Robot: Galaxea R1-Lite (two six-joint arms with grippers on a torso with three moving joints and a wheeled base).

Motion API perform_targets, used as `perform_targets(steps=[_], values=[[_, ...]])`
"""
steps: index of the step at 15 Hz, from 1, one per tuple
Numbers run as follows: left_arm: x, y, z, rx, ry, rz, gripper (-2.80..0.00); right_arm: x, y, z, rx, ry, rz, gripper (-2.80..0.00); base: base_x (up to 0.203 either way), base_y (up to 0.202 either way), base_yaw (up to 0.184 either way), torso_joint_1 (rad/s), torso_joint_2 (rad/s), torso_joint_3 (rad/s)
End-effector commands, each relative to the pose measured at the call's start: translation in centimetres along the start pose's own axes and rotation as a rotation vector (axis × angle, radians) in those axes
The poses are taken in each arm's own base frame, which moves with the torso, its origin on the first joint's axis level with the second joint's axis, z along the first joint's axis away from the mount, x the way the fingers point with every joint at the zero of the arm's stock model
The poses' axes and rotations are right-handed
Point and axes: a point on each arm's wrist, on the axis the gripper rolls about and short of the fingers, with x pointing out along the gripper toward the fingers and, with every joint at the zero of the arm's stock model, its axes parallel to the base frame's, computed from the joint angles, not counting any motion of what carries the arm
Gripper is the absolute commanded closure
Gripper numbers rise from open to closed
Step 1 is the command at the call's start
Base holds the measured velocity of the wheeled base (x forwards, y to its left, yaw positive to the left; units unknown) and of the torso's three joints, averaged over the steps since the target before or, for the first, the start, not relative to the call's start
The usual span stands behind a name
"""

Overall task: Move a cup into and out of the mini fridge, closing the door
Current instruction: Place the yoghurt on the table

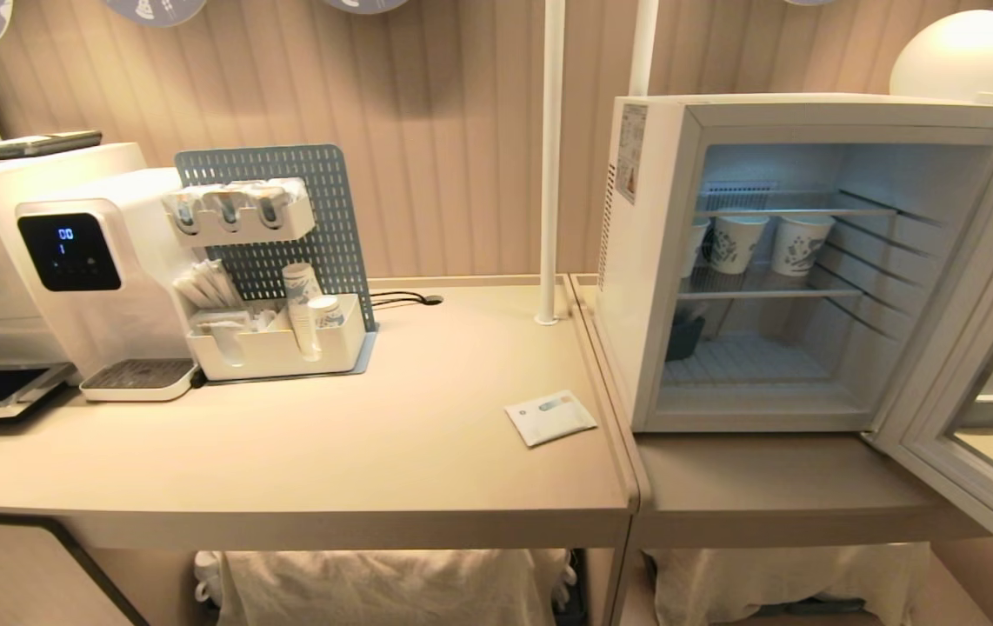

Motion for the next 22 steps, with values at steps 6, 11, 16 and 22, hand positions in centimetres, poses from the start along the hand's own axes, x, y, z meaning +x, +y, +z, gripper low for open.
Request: perform_targets(steps=[6,11,16,22], values=[[0.01,0.00,-0.04,-0.002,0.001,0.000,0.00,0.03,0.00,-0.03,-0.001,0.003,0.002,0.00,0.000,0.190,0.001,0.002,0.00,0.003],[0.01,0.00,-0.04,-0.002,0.001,0.000,0.00,0.03,0.00,-0.03,-0.001,0.003,0.001,0.00,0.000,0.193,0.002,0.002,0.00,0.003],[0.01,0.00,-0.04,-0.002,0.001,0.000,0.00,0.02,0.00,0.02,-0.001,0.002,0.000,0.00,0.000,0.190,0.001,0.004,0.00,0.005],[0.01,0.00,-0.04,-0.002,0.001,0.000,0.00,-0.02,0.00,0.09,0.002,-0.002,0.000,0.00,0.000,0.190,0.000,0.002,0.00,0.002]])
